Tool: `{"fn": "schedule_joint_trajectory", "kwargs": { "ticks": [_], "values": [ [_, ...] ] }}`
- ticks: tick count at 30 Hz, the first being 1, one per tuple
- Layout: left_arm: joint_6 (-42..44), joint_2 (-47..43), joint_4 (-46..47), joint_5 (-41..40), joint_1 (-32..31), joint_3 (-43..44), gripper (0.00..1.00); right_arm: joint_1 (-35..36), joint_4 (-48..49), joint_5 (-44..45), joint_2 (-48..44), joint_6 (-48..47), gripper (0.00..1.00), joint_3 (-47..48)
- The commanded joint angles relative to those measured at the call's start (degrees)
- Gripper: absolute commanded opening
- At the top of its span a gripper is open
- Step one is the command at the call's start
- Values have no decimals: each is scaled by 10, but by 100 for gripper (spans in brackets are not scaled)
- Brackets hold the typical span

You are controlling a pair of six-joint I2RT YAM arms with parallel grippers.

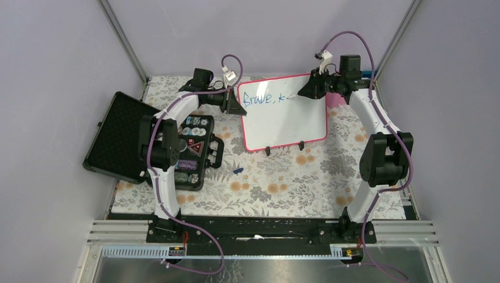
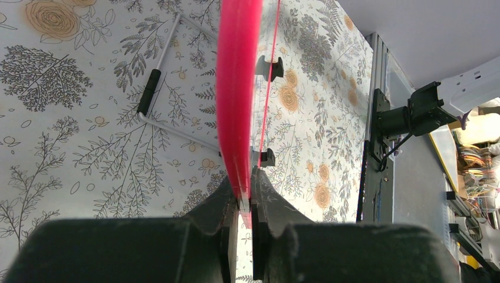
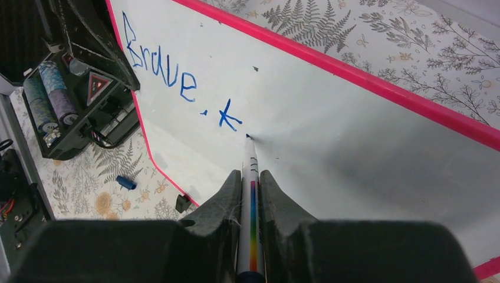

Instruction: Write a sentence on the whiteboard

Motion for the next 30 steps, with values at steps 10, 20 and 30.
{"fn": "schedule_joint_trajectory", "kwargs": {
  "ticks": [10,20,30],
  "values": [
    [25,-9,15,-11,-5,4,0,1,-5,51,-2,-27,0,36],
    [26,-8,16,-10,-5,4,0,-1,-15,59,2,-35,0,48],
    [26,-8,15,-10,-5,4,0,4,-15,44,15,-24,0,64]
  ]
}}
